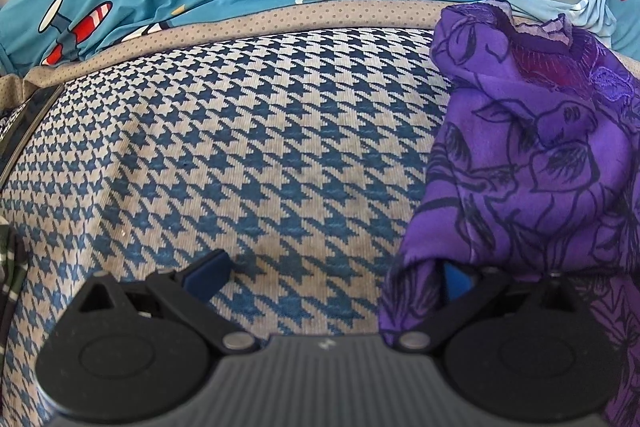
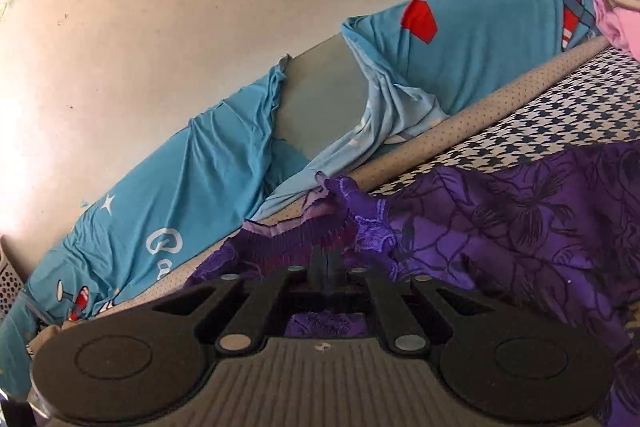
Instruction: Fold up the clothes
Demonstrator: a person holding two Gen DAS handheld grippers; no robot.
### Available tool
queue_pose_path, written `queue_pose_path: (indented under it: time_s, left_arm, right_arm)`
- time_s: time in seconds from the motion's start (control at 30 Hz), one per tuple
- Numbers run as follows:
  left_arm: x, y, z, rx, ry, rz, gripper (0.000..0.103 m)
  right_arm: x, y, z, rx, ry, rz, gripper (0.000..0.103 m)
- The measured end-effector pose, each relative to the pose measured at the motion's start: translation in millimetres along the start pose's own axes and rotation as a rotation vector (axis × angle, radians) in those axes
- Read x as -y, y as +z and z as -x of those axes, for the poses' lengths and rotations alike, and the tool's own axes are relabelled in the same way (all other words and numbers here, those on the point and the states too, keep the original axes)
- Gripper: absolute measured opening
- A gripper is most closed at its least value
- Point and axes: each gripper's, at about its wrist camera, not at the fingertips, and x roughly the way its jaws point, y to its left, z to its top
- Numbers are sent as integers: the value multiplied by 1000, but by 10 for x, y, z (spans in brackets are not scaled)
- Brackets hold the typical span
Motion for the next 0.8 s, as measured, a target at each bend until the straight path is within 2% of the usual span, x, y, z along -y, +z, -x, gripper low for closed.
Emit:
queue_pose_path:
  time_s: [0.23,0.33,0.37,0.57,0.8]
  left_arm:
    - [94,-31,70,11,2,-20,103]
    - [147,-58,101,24,8,-44,103]
    - [166,-69,104,29,10,-53,103]
    - [170,-61,77,34,7,-68,103]
    - [86,-26,39,24,-12,-65,103]
  right_arm:
    - [-485,-183,-114,-58,145,232,11]
    - [-663,-280,-194,-76,191,310,28]
    - [-706,-305,-222,-79,198,323,34]
    - [-948,-441,-377,-100,222,447,36]
    - [-1205,-662,-508,-113,224,634,47]
